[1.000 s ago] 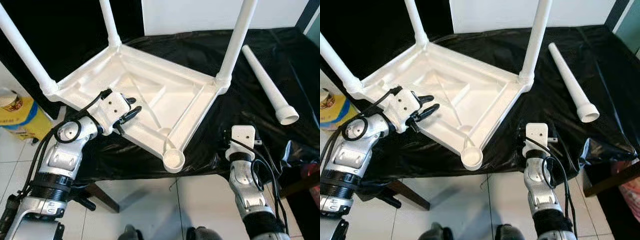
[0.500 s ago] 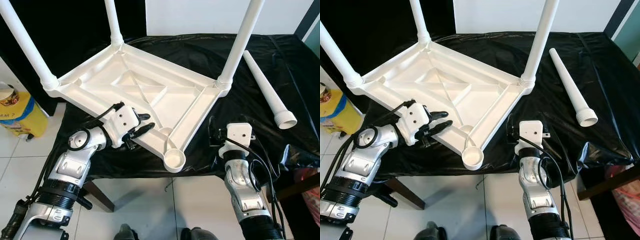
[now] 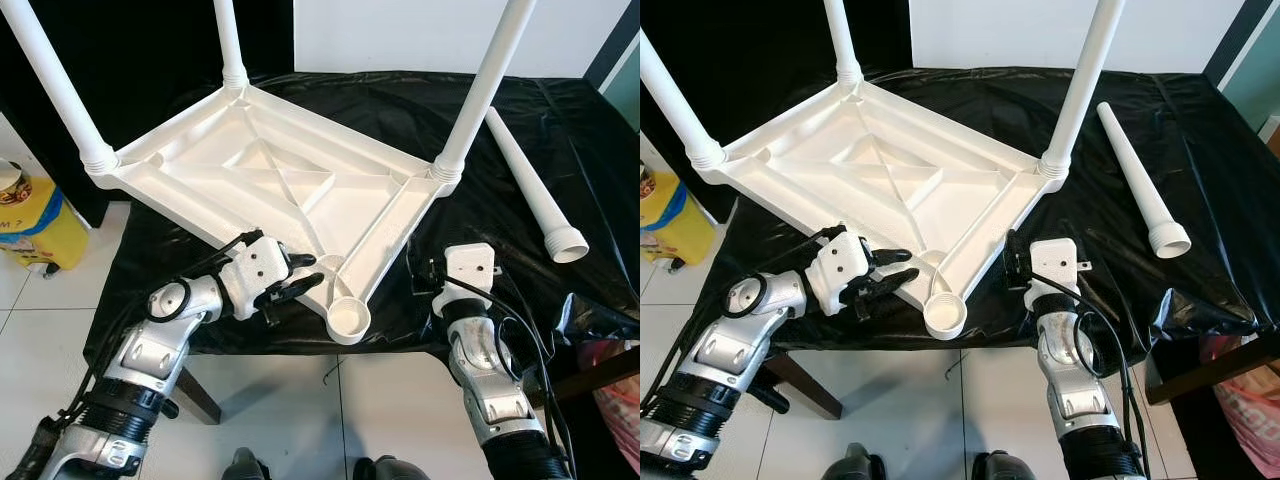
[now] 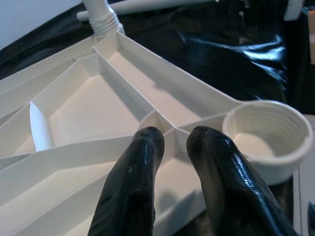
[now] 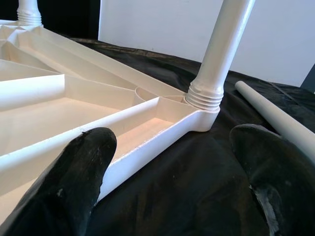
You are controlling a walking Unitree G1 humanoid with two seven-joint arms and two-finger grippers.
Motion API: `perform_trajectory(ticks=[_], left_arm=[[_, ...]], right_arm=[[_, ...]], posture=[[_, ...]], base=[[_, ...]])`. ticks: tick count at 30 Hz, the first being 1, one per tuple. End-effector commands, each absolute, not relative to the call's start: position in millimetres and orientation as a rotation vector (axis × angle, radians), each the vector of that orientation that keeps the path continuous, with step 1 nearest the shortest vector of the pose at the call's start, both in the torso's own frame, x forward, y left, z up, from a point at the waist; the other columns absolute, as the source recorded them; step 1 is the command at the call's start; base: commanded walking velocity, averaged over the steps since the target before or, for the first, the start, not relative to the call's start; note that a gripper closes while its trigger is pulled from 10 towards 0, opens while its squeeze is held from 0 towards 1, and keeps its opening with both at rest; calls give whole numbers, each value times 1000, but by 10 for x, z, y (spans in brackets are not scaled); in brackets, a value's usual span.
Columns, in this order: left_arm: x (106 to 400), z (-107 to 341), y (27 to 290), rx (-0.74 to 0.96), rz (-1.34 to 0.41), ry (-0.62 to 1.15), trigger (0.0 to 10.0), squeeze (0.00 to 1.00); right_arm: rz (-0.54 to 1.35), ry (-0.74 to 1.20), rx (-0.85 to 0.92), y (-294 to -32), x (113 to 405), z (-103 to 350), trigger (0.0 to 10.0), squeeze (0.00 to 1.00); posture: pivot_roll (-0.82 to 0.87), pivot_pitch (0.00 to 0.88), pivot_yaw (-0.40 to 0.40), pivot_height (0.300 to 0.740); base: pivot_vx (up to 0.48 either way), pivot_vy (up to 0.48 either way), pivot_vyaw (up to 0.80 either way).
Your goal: Building children table
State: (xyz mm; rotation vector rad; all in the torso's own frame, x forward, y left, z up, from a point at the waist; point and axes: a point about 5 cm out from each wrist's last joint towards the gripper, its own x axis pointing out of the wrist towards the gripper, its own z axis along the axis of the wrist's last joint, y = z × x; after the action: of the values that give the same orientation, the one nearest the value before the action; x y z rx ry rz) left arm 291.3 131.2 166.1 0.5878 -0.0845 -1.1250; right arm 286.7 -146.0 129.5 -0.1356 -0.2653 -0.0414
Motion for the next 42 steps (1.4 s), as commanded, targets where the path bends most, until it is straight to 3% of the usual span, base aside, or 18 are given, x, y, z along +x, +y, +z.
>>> perform_trajectory(ticks=[1,17,42], left_arm=[[2873,1644,1315,601,-1188,-75,10000,0],[2999,1639,1544,698,-1242,24,10000,0],[3046,1666,1616,754,-1334,82,10000,0]], right_arm=[[-61,-252,-133,-1495,2838,1278,10000,0],[-88,-259,-136,-1569,2843,1327,10000,0],[-124,-262,-131,-1605,2844,1339,10000,0]], posture=[[122,101,-57,740],[104,109,-37,740],[74,100,-11,740]], base=[[0,0,0],[0,0,0],[0,0,0]])
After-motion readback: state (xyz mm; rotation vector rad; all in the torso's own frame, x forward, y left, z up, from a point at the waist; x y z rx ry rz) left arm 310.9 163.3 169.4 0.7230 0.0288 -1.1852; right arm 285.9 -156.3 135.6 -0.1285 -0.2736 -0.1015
